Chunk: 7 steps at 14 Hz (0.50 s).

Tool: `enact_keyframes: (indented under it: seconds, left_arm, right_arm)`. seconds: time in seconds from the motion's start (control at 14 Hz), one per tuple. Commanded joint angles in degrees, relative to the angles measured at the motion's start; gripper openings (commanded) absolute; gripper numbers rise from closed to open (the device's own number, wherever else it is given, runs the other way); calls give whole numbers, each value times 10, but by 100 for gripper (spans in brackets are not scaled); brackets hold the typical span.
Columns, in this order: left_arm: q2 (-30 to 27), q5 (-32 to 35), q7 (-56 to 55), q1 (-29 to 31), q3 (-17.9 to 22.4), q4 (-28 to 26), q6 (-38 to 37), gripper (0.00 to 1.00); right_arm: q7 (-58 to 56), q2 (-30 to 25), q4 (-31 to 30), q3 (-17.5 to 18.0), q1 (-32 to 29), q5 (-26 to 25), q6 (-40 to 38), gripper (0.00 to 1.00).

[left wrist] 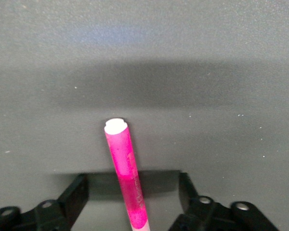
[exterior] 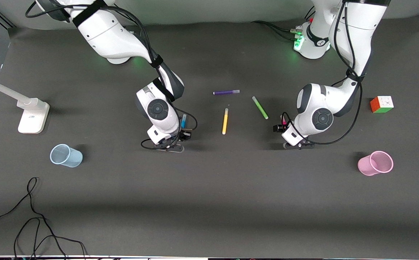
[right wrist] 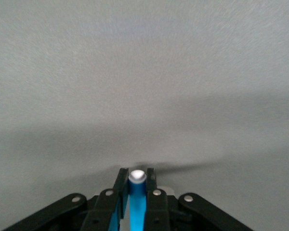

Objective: Place pink and blue markers in matching cups
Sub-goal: 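Close the right gripper on blue while the left gripper grasps pink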

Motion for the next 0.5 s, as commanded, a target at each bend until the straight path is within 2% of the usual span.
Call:
enact_keyframes:
  seconds: [0.0,0.07,0.21,0.43]
  left_arm:
    - [-4,14,-5,-10,4,-8,11,3]
    - [-5,22,-5,-10,4,-8,11,0]
    - [-6,39,-4,-8,4,-8,11,0]
    - [-16,40,-3,-5,5,-8,5,0]
  right_arm:
    - [14,-33,29,-6,0,-14,-71,0]
    - [11,-43,41,-8,-1,-14,-96,0]
    - [-1,-66,55,-30,-1,-14,-136,0]
    - [-31,-98,65,-56,-1,-26,-155,0]
